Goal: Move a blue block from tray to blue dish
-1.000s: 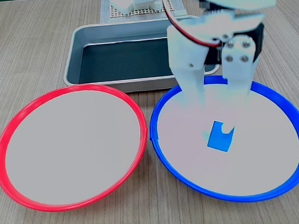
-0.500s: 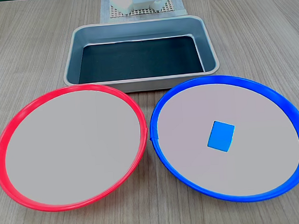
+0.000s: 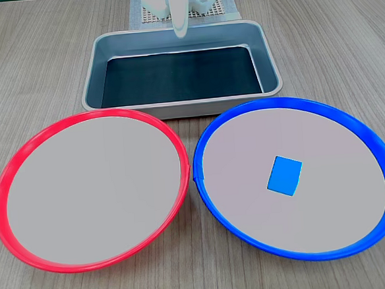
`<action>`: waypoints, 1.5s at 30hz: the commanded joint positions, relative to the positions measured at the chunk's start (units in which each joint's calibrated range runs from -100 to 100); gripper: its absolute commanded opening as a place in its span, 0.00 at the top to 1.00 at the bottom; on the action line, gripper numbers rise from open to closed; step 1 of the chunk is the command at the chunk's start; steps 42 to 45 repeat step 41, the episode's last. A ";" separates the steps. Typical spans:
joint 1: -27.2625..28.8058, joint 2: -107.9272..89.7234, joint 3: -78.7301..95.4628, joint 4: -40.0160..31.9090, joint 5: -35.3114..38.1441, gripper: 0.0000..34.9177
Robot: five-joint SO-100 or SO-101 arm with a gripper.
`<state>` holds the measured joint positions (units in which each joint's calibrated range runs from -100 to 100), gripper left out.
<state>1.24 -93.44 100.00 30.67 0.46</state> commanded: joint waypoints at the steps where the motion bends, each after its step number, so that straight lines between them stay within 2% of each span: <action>1: 0.41 -5.46 0.00 8.50 0.00 1.00; 5: 1.54 -5.63 0.00 16.67 0.00 1.00; 15: 3.23 -5.63 0.00 16.75 -0.93 0.99; 45: 3.23 -5.63 0.00 16.75 -0.98 0.99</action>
